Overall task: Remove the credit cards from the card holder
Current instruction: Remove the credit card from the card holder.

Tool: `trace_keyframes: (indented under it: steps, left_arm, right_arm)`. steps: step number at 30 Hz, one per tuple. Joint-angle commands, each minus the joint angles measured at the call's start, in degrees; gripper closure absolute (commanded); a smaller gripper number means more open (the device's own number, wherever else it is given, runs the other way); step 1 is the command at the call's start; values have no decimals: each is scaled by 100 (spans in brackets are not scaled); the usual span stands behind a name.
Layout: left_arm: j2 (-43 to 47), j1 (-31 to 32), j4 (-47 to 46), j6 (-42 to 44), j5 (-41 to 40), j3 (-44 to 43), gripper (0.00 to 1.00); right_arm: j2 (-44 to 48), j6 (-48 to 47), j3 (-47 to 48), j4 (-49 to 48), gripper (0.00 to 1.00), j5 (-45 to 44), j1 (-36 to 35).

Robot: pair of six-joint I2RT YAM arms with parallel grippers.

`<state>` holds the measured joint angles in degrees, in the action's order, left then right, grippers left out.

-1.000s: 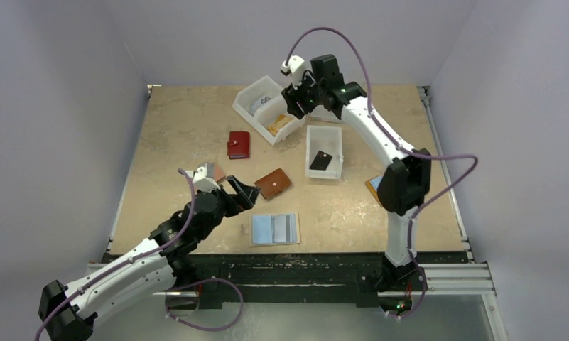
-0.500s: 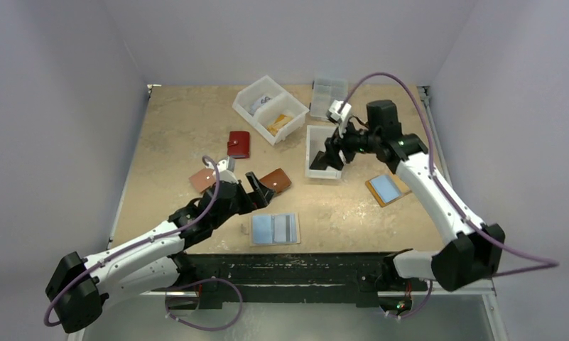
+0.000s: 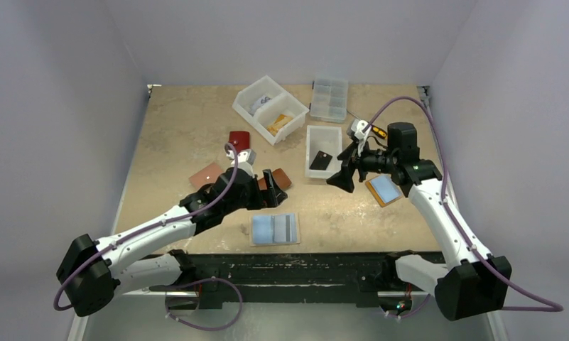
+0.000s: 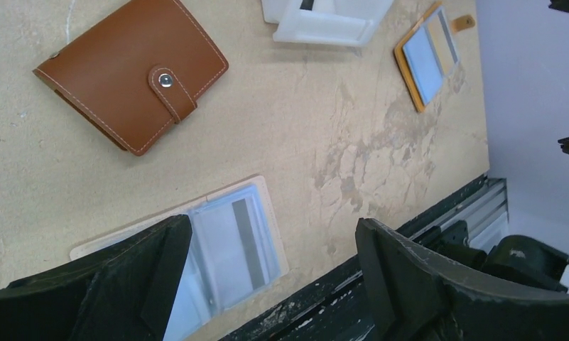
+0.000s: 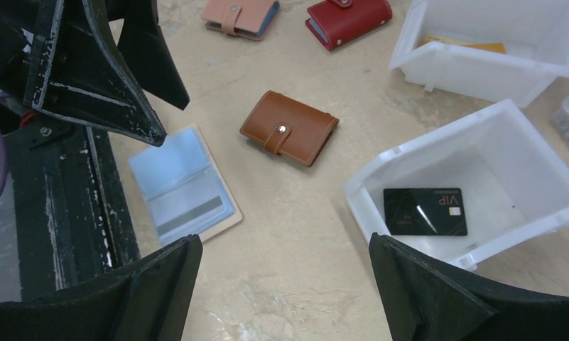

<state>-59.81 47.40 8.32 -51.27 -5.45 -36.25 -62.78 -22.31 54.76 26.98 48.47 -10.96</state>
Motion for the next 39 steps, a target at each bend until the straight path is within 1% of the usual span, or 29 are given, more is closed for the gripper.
trace_keyframes:
  steps: [1,6,11,16,18,20,26,31,33,35,39]
  left_arm:
    - [-144,57,512,541,371,-416,8]
    - [-127,159,662,556,276,-304,9]
    - [-387,271,655,407,191,-305,16]
    - [-1075,410,552,-30,318,-419,31]
    - [-1402,482,608,-137,376,-561,35]
    - [-1700,635,880,-187,197,-822,36]
    - [-2590,1339,1922,-584,-835,-1827,34]
    - [-3656,1723,3183,-991,-1394,-2889,32]
    - [-3944,1878,3560,-1096,-1574,-3170,31]
    - [-4093,2024,3680,-1151,-1709,-3301,31]
    - [-4110,2245,3628,-1263,-1793,-3327,31]
  right_arm:
    - [-148,43,-64,-256,1,524,50]
    - [-385,-262,-156,-100,1,700,64]
    - [-606,-531,-185,26,1,858,63]
    - [-667,-815,-255,188,1,890,63]
    - [-713,-855,-328,193,1,907,61]
    - [-789,-922,-373,180,1,875,62]
    - [-1273,-1132,-138,318,1,853,65]
    - [-1400,-1167,-77,363,1,823,61]
    - [-1359,-1176,-103,344,1,753,59]
    - [-1291,-1168,-144,320,1,691,59]
    - [-1124,-1108,-275,232,1,602,60]
